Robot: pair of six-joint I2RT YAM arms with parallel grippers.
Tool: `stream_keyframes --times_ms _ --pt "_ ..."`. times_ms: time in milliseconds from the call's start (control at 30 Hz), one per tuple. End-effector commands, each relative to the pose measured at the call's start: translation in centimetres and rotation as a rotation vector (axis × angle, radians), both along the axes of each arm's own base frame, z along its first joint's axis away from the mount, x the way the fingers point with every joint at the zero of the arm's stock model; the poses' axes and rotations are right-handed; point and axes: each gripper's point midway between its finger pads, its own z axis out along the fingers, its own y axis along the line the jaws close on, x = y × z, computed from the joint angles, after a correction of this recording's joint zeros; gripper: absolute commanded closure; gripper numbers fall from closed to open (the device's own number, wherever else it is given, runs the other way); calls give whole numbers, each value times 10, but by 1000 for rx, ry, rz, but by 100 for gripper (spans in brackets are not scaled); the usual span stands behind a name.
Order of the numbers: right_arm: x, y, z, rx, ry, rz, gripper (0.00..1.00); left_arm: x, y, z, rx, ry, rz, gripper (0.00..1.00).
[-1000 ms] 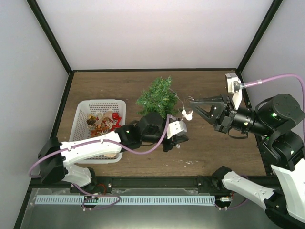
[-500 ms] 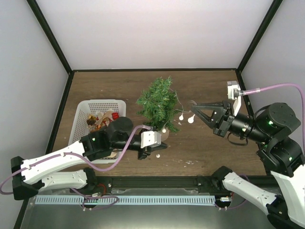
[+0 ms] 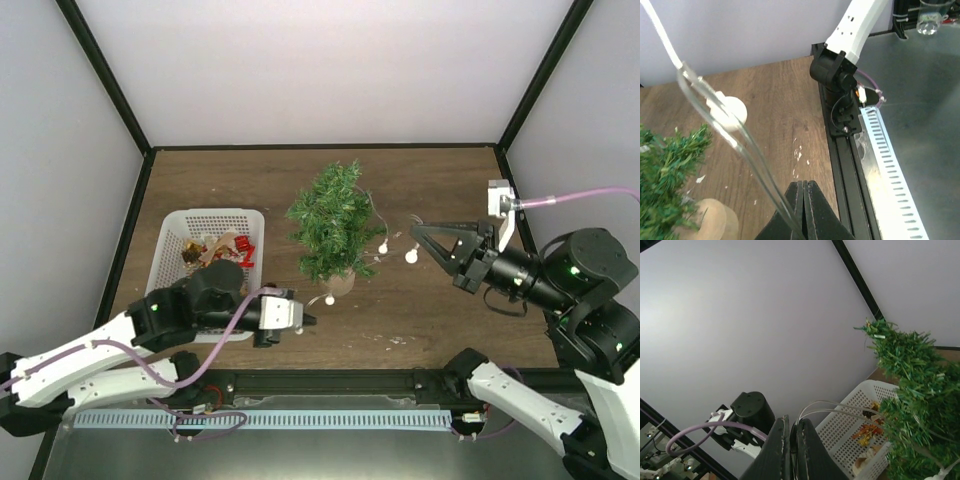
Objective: Decorate the small christmas tree
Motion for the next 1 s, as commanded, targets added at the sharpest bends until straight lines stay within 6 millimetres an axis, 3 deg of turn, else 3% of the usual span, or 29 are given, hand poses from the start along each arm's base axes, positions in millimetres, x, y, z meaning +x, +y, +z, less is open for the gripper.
stream_keyframes --times_ms 0,267,567,733,967 --pt "-3 -9 -18 -4 42 -33 99 -7 32 -15 74 -93 -12 100" --pt "10 -4 -69 -63 141 -58 99 14 78 -10 75 -246 155 100" --pt "32 16 -112 -120 208 -36 99 37 101 3 51 -279 331 100" --pt "40 28 -120 -143 226 -6 99 53 116 17 14 -333 460 100" --pt "47 45 -114 -145 226 60 99 71 142 25 -8 -377 629 100"
